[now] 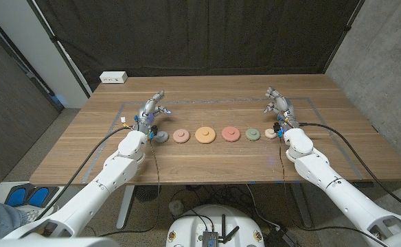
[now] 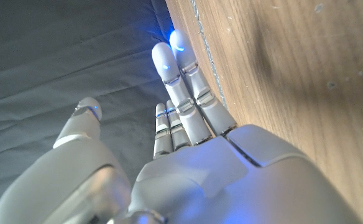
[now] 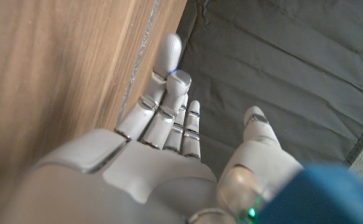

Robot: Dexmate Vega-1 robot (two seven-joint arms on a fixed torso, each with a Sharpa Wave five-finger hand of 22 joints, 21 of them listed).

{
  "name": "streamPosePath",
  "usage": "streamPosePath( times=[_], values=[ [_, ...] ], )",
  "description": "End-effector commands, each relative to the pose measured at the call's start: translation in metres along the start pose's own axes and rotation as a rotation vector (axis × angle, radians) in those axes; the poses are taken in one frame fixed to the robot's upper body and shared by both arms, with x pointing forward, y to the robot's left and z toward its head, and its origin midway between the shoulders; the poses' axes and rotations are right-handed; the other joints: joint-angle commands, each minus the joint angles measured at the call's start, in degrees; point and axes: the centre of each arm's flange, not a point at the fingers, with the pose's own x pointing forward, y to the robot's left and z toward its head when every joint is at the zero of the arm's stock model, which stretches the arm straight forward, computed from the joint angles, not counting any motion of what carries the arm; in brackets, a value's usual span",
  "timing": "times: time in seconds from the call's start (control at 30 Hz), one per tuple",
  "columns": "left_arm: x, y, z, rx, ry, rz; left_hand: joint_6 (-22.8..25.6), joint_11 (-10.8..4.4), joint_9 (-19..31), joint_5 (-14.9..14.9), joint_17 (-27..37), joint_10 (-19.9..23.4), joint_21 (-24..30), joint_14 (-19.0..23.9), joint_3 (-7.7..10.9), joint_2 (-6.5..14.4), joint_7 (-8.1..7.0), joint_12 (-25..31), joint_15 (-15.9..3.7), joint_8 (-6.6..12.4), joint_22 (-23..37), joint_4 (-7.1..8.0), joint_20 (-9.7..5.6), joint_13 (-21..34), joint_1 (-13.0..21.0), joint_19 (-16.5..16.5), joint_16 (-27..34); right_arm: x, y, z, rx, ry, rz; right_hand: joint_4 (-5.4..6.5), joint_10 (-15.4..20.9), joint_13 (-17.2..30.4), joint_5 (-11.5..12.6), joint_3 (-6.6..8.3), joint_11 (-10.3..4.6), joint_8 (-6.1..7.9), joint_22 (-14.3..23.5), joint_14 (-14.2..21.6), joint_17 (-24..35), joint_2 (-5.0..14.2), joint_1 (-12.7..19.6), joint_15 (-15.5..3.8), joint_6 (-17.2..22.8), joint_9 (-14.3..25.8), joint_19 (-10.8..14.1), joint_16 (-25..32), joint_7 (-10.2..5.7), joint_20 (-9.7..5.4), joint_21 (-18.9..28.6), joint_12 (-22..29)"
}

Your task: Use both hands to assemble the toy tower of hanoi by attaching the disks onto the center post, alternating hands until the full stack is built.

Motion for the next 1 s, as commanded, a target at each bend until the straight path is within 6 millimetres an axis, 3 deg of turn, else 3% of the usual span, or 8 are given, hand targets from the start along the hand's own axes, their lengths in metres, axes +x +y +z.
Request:
streamPosePath(
  times=[0.03, 0.1, 0.13, 0.23, 0.73, 1.0],
  values=[
    [0.0019, -0.0028, 0.0066, 0.043, -0.005, -0.028, -0.8, -0.17, 0.3, 0.8, -0.1, -0.7, 0.3, -0.8, 0.90, 0.2, 0.03, -0.4, -2.39, -0.53, -0.2, -0.32, -3.43, 0.3, 3.2, -0.8, 0.6, -0.0040, -0.0043, 0.0011, -0.063, 0.014, -0.025, -0.28, -0.2, 0.7, 1.2, 1.41, -0.65, -0.49, 0.1, -0.8, 0.0, -0.73, 3.5, -3.45, -0.5, 0.1, -0.3, 1.5, -0.17, -3.29, 0.6, -0.3],
    [0.0018, -0.0032, 0.0086, 0.070, -0.007, -0.033, -1.3, -0.38, 0.3, 1.3, -0.2, -1.1, 0.5, -1.2, 1.52, 0.4, -0.09, -0.6, -2.41, -0.74, -0.1, -0.44, -3.44, 0.3, 5.1, -1.1, 0.7, -0.0050, -0.0050, 0.0013, -0.080, 0.012, -0.024, -0.24, -0.3, 1.0, 1.6, 1.89, -0.70, -0.78, 0.1, -1.2, -0.2, -1.27, 4.8, -3.46, -1.1, 0.1, -0.4, 1.9, -0.29, -3.29, 0.8, -0.5],
    [0.0018, -0.0032, 0.0094, 0.088, -0.009, -0.035, -1.9, -0.50, 0.4, 2.5, -0.1, -1.5, 0.7, -1.8, 2.63, 0.6, 0.00, -0.8, -2.41, -0.84, -0.3, -0.50, -3.37, 0.5, 9.3, -1.6, 1.3, -0.0053, -0.0051, 0.0014, -0.087, 0.015, -0.025, -0.21, -0.4, 1.2, 2.0, 2.25, -0.75, -0.90, 0.0, -1.5, -0.3, -1.70, 5.8, -3.47, -1.4, 0.1, -0.6, 2.2, -0.31, -3.28, 0.8, -0.6],
    [0.0013, -0.0032, 0.0112, 0.126, -0.010, -0.034, -3.0, -0.45, 0.5, 3.9, -0.3, -2.2, 1.2, -2.2, 3.57, 1.0, -0.11, -1.0, -2.49, -1.10, 0.1, -0.49, -3.47, 0.8, 13.3, -2.5, 1.9, -0.0057, -0.0058, 0.0017, -0.099, 0.018, -0.026, -0.16, -0.7, 1.5, 2.4, 2.65, -1.11, -1.15, 0.1, -1.7, -0.3, -2.34, 7.1, -3.46, -1.9, 0.1, -0.7, 2.7, -0.53, -3.27, 1.0, -0.8],
    [0.0010, -0.0014, 0.0137, 0.194, -0.024, -0.028, -4.4, -1.24, 0.6, 4.9, -0.5, -2.8, 2.0, -3.0, 2.45, -1.5, -0.32, -1.0, -2.43, -1.14, -0.2, -0.18, -3.98, 1.2, 17.2, -2.9, 3.0, -0.0079, -0.0073, 0.0071, -0.142, 0.019, -0.064, 0.19, -2.6, 3.5, 2.8, 3.56, -2.39, -1.59, -0.3, -4.1, -1.6, -5.72, 13.5, -3.51, -3.7, 0.9, -1.9, 3.4, -1.38, -3.20, 1.6, -1.7],
    [0.0016, 0.0013, 0.0122, 0.212, -0.025, -0.012, -5.5, -1.94, 0.7, 5.1, -0.4, -3.1, 3.2, -2.4, 1.30, -3.1, -0.57, -1.0, -2.47, -1.15, -0.4, -0.05, -4.85, 1.5, 20.0, -1.6, 4.6, -0.0096, -0.0061, 0.0090, -0.181, 0.018, -0.055, 0.87, -4.0, 4.4, 1.7, 2.92, -1.87, -1.50, -0.7, -4.3, -2.5, -6.69, 15.1, -3.49, -4.0, 1.3, -2.4, 3.4, -1.43, -3.09, 2.1, -2.3]
  ],
)
